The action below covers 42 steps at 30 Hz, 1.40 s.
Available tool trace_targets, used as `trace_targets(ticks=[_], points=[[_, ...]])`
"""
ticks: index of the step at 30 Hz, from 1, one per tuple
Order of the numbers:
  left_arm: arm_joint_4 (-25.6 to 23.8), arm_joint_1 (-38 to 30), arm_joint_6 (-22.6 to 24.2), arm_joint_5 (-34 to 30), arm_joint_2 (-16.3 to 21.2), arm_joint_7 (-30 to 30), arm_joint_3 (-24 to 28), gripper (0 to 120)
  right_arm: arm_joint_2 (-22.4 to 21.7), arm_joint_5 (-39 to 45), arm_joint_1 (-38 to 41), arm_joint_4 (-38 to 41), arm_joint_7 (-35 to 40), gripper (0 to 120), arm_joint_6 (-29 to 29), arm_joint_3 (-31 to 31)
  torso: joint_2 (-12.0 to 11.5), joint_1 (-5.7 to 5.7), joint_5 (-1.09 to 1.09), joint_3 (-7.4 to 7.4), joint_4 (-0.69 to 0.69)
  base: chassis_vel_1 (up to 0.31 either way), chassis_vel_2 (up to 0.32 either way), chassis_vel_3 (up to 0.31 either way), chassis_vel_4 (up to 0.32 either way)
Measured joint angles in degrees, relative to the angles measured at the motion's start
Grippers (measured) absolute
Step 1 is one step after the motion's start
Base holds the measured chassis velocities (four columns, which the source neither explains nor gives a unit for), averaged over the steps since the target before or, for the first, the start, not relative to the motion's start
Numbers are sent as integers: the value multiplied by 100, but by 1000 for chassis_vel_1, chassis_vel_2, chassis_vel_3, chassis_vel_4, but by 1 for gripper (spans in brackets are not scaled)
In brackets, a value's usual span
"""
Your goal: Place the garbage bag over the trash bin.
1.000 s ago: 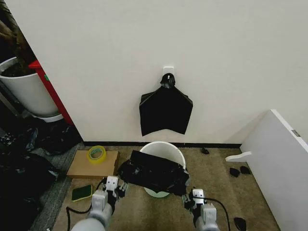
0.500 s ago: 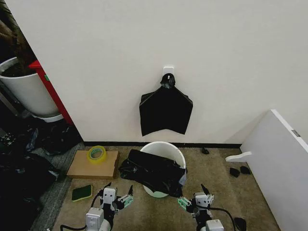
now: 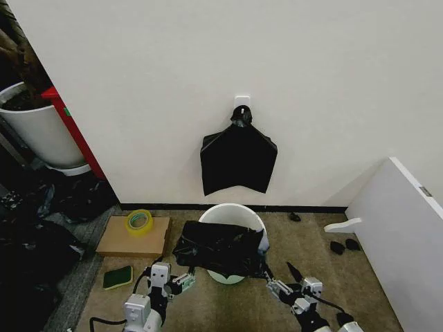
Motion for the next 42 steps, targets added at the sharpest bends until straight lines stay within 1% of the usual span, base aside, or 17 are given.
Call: trace_targets(ticks=[1, 3, 6, 11, 13, 15, 18, 19, 20, 23, 24, 28, 29, 33, 35, 41, 42], points=[[0, 0, 0, 0, 0, 0, 0, 100, 0, 0, 0, 0, 0, 100, 0, 0, 0, 0, 0, 0, 0, 0, 0, 0, 0], [-12, 1, 5, 8, 35, 11, -6, 100, 20, -331, 73, -161, -546, 100, 371, 143, 0, 0, 0, 0, 0, 0, 0, 0, 0], [-20, 9, -3, 29, 48, 24, -21, 100, 37, -422, 115, -190, -535, 100, 556, 185, 0, 0, 0, 0, 0, 0, 0, 0, 0], [-21, 34, -54, 165, 10, 77, -29, 100, 46, -496, 210, 54, 211, 100, 568, 276, 0, 0, 0, 0, 0, 0, 0, 0, 0], [-25, 112, -177, 378, -24, 179, -58, 100, -113, -597, 326, 395, 1138, 100, -28, 282, 0, 0, -1, 0, -1, 0, 0, 0, 0], [-25, 150, -228, 454, -34, 217, -73, 100, -171, -602, 381, 446, 1275, 100, -154, 283, 0, 0, -1, 0, -2, 0, 0, 0, 0], [-52, 479, -634, 926, -135, 493, -183, 100, -697, -764, 956, 726, 2015, 100, -1219, 229, 0, 0, 1, 0, 1, 0, 0, 0, 0], [-52, 479, -634, 926, -135, 493, -183, 100, -697, -764, 956, 726, 2015, 100, -1219, 229, 0, 0, 1, 0, 1, 0, 0, 0, 0], [-35, 615, -861, 1162, -207, 586, -247, 100, -952, -655, 1268, 829, 2215, 100, -1823, 167, 0, 0, -1, 0, -1, 0, 0, 0, 0], [25, 905, -1309, 1612, -459, 690, -426, 100, -1415, -68, 2015, 841, 2374, 100, -2858, -66, 0, 0, 1, 1, 0, 0, 0, 0, 0], [25, 905, -1309, 1612, -459, 690, -426, 100, -1415, -68, 2015, 841, 2374, 100, -2858, -66, 0, 0, 1, 1, 0, 0, 0, 0, 0], [21, 1374, -1769, 2043, -811, 744, -569, 100, -1984, 1168, 3620, 294, 2203, 100, -4123, -747, 1, 0, 1, 1, 1, 0, 0, 0, 0], [21, 1374, -1769, 2043, -811, 744, -569, 100, -1984, 1168, 3620, 294, 2203, 100, -4123, -747, 1, 0, 1, 1, 1, 0, 0, 0, 0], [97, 1706, -2098, 2369, -1039, 743, -634, 100, -2274, 1629, 5020, -575, 1888, 100, -4658, -1792, 0, 0, -1, 1, 1, 0, 0, 0, 0], [112, 1762, -2151, 2416, -1100, 742, -659, 100, -2289, 1575, 5227, -735, 1785, 100, -4695, -1971, 0, 0, 1, 1, 0, 0, 0, 0, 0], [211, 2051, -2400, 2492, -1350, 794, -892, 100, -2234, 278, 6820, -1901, 527, 100, -4462, -3258, 0, 0, -4, 1, 1, 0, 0, 0, 0], [211, 2051, -2400, 2492, -1350, 794, -892, 100, -2234, 278, 6820, -1901, 527, 100, -4462, -3258, 0, 0, -4, 1, 1, 0, 0, 0, 0]])
